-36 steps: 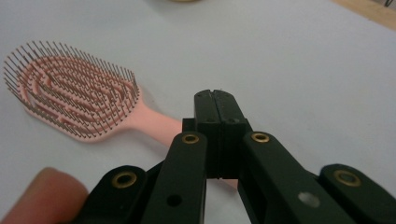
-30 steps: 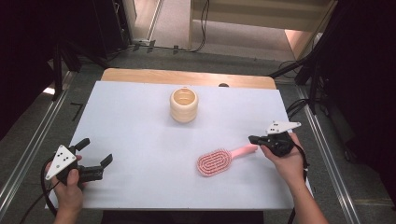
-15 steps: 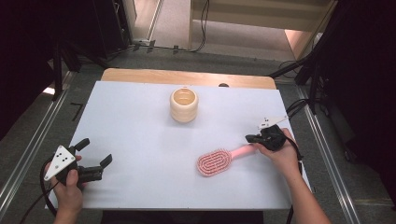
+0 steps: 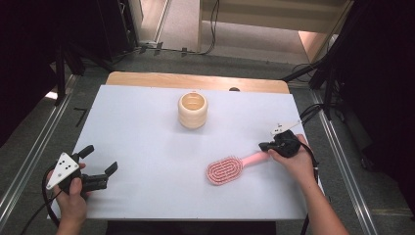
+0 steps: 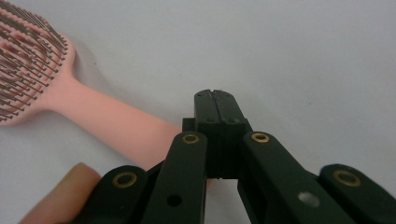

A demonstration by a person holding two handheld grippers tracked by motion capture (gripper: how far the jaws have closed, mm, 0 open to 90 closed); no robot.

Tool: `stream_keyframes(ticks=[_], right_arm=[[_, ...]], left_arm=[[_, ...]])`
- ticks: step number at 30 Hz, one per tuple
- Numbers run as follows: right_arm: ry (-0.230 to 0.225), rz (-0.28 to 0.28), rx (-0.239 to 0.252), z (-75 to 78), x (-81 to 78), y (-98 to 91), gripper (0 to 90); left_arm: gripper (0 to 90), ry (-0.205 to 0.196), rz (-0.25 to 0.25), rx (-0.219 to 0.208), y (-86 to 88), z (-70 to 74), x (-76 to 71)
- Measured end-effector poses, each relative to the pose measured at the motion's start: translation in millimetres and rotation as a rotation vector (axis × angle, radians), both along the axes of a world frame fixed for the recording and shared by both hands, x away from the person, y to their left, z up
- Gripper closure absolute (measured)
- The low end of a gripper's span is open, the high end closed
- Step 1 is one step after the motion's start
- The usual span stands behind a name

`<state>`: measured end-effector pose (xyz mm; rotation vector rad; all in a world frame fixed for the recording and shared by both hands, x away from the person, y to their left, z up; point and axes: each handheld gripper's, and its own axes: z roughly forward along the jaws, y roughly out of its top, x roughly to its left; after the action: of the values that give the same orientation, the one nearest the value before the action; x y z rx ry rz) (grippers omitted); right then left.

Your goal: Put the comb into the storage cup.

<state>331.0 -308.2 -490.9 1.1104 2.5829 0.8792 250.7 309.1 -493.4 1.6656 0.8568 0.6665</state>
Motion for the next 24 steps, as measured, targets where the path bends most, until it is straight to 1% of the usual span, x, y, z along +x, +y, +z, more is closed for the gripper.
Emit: stream_keyframes(ticks=[1, 2, 4, 5, 8, 13, 16, 21, 22, 24], right_arm=[[0.004, 0.003, -0.001, 0.0, -0.2, 0.0, 87.4], [0.016, 0.007, -0.013, -0.2, -0.9, 0.0, 87.4], [0.017, 0.007, -0.018, -0.9, -1.1, 0.2, 87.4], [0.028, 0.014, -0.030, -1.5, -2.2, 0.5, 87.4], [0.030, 0.019, -0.039, -1.8, -3.7, 0.6, 87.4], [0.043, 0.040, -0.044, -0.7, -12.0, 0.0, 87.4], [0.056, 0.045, -0.039, 0.0, -17.9, 0.0, 87.4], [0.071, 0.067, -0.051, -0.3, -27.8, 1.7, 87.4], [0.071, 0.067, -0.051, -0.3, -27.8, 1.7, 87.4], [0.083, 0.070, -0.055, -0.2, -33.6, 2.0, 87.4]], left_arm=[[0.0, 0.000, 0.000, 0.000, -0.1, 0.0, 0.1], [0.0, -0.001, -0.002, 0.002, 0.0, 0.0, 0.1], [0.0, -0.001, -0.001, 0.001, -0.1, 0.0, 0.0], [0.0, -0.001, 0.000, 0.001, -0.1, 0.0, 0.0], [0.0, 0.000, 0.000, 0.000, 0.1, 0.0, -0.1], [0.0, 0.000, -0.001, 0.004, -0.3, 0.0, -0.1], [0.0, 0.001, -0.001, 0.004, -0.3, 0.0, -0.1], [0.0, 0.001, -0.003, 0.002, -1.1, -0.2, 0.0], [0.0, 0.001, -0.003, 0.002, -1.1, -0.2, 0.0], [0.0, 0.001, -0.003, 0.003, -1.1, -0.2, 0.0]])
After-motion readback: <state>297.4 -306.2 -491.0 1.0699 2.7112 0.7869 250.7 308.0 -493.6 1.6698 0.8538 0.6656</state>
